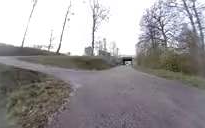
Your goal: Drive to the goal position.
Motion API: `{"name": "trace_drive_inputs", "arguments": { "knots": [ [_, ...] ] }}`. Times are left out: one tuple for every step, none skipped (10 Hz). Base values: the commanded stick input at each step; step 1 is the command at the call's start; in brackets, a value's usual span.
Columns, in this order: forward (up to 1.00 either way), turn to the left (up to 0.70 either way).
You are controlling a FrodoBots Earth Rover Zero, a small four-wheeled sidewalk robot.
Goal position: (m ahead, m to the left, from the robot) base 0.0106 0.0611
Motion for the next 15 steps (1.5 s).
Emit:
{"name": "trace_drive_inputs", "arguments": {
  "knots": [
    [0.70,0.00],
    [0.70,0.00],
    [0.70,0.00],
    [0.70,0.00],
    [0.70,0.00],
    [0.70,0.00],
    [0.70,0.00],
    [0.70,0.00],
    [0.70,0.00],
    [0.70,0.00],
    [0.70,0.00],
    [0.70,0.00],
    [0.70,0.00],
    [0.70,0.00],
    [0.70,0.00]
  ]
}}
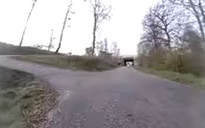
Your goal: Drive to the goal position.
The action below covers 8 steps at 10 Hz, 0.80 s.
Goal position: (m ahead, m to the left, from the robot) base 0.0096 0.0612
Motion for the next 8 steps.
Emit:
{"name": "trace_drive_inputs", "arguments": {
  "knots": [
    [0.70,0.00],
    [0.70,0.00],
    [0.70,0.00],
    [0.70,0.00],
    [0.70,0.00],
    [0.70,0.00],
    [0.70,0.00],
    [0.70,0.00]
  ]
}}
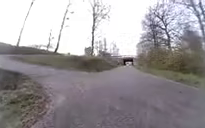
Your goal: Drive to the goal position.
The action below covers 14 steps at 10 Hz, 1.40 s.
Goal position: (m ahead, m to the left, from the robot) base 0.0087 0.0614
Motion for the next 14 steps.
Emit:
{"name": "trace_drive_inputs", "arguments": {
  "knots": [
    [0.70,0.00],
    [0.70,0.00],
    [0.70,0.00],
    [0.70,0.00],
    [0.70,0.00],
    [0.70,0.00],
    [0.70,0.00],
    [0.70,0.00],
    [0.70,0.00],
    [0.70,0.00],
    [0.70,0.00],
    [0.70,0.00],
    [0.70,0.00],
    [0.70,0.00]
  ]
}}
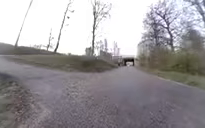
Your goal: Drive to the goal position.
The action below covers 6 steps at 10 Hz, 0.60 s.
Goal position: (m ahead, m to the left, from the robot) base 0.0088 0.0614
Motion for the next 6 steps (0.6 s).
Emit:
{"name": "trace_drive_inputs", "arguments": {
  "knots": [
    [0.70,0.00],
    [0.70,0.00],
    [0.70,0.00],
    [0.70,0.00],
    [0.70,0.00],
    [0.70,0.00]
  ]
}}
